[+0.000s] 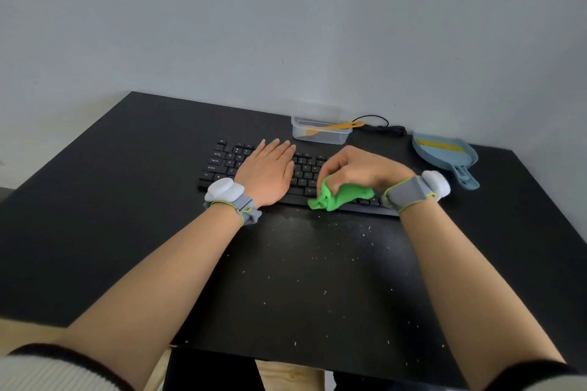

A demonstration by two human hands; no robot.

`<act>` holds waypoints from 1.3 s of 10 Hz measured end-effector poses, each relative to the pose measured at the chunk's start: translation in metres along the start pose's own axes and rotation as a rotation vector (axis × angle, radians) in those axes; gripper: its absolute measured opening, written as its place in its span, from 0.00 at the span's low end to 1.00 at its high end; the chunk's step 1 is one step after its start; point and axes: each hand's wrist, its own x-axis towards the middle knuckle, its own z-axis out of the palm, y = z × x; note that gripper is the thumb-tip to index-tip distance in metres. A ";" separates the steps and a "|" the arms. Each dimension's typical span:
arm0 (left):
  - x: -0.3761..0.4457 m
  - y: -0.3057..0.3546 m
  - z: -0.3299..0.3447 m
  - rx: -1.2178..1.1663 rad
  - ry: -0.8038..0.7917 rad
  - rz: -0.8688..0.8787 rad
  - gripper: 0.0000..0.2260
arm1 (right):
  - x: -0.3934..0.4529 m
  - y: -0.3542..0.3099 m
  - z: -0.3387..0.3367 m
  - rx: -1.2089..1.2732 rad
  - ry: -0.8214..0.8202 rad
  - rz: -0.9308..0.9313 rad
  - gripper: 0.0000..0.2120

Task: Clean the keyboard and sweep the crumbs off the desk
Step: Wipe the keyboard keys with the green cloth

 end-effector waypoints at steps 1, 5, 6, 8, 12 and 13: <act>0.000 0.000 0.000 -0.007 0.001 0.001 0.23 | -0.002 -0.005 -0.008 0.112 0.094 -0.075 0.11; 0.001 -0.006 -0.003 -0.012 -0.018 0.010 0.23 | 0.001 0.000 0.008 -0.196 0.007 -0.070 0.13; 0.002 -0.007 -0.004 -0.010 -0.041 0.010 0.23 | -0.012 0.006 -0.014 -0.318 -0.001 0.135 0.12; 0.007 -0.006 -0.012 -0.033 -0.130 -0.017 0.23 | -0.034 0.006 -0.048 -0.277 0.207 0.175 0.11; 0.011 0.032 -0.003 -0.011 -0.074 0.031 0.24 | -0.022 0.020 -0.023 -0.311 0.119 0.202 0.11; 0.014 0.034 -0.006 -0.024 -0.095 0.028 0.24 | -0.033 0.023 -0.051 -0.276 0.177 0.229 0.12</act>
